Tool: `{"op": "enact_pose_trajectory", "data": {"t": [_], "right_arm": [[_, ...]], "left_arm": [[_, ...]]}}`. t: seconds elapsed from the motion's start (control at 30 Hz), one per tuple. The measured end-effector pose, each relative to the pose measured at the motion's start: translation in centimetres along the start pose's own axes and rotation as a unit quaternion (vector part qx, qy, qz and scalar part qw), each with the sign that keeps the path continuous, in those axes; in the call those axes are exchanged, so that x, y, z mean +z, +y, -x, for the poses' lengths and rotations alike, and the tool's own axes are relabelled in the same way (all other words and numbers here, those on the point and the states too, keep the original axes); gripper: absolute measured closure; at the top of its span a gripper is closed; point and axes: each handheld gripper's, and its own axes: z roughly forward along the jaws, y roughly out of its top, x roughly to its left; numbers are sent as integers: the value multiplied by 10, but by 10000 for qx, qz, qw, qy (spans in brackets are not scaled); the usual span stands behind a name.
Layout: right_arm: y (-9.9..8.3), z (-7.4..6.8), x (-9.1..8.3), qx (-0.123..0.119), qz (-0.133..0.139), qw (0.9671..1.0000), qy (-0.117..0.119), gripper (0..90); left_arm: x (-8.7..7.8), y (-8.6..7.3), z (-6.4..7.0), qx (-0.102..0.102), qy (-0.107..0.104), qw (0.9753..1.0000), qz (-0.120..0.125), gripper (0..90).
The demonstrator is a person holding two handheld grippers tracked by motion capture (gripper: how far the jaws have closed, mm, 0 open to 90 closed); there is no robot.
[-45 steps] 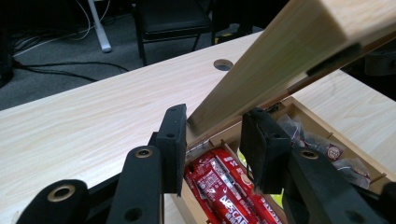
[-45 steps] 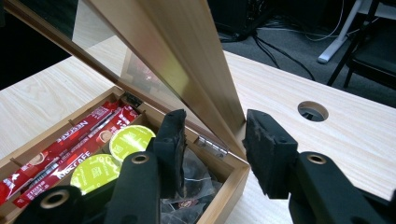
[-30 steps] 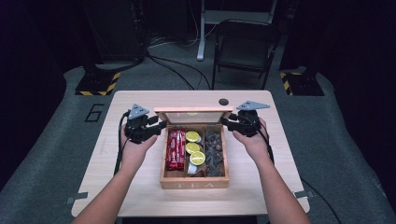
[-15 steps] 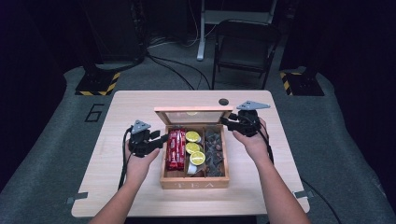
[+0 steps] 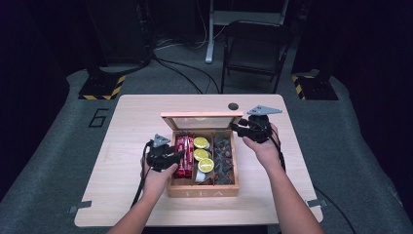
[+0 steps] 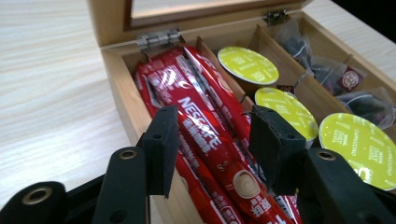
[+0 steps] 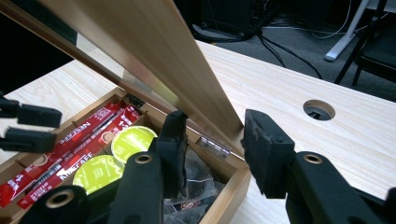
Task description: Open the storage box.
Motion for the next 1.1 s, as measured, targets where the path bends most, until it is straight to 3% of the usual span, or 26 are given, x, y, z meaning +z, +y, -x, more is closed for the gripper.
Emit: {"op": "enact_pose_trajectory", "data": {"t": [0.13, 0.23, 0.5, 0.63, 0.73, 0.8, 1.1], "right_arm": [[0, 0, 0, 0, -1, 10000, 6, 599], [0, 0, 0, 5, 0, 10000, 11, 598], [0, 0, 0, 14, 5, 10000, 17, 598], [0, 0, 0, 21, 11, 10000, 15, 598], [0, 0, 0, 16, 12, 10000, 15, 598], [0, 0, 0, 14, 12, 10000, 17, 598], [-1, 1, 0, 15, 15, 10000, 30, 597]], "left_arm": [[7, -2, 4, 121, 94, 9998, -132, 505], [12, -4, 7, 103, 139, 9997, -156, 508], [15, -4, 8, 242, 377, 9988, -208, 599], [14, -3, 6, 96, 424, 9989, -175, 675], [12, -1, 6, 225, 540, 9981, -173, 762], [11, -1, 5, 169, 546, 9983, -126, 792], [5, 3, 2, -1, 572, 9984, 21, 832]]}}
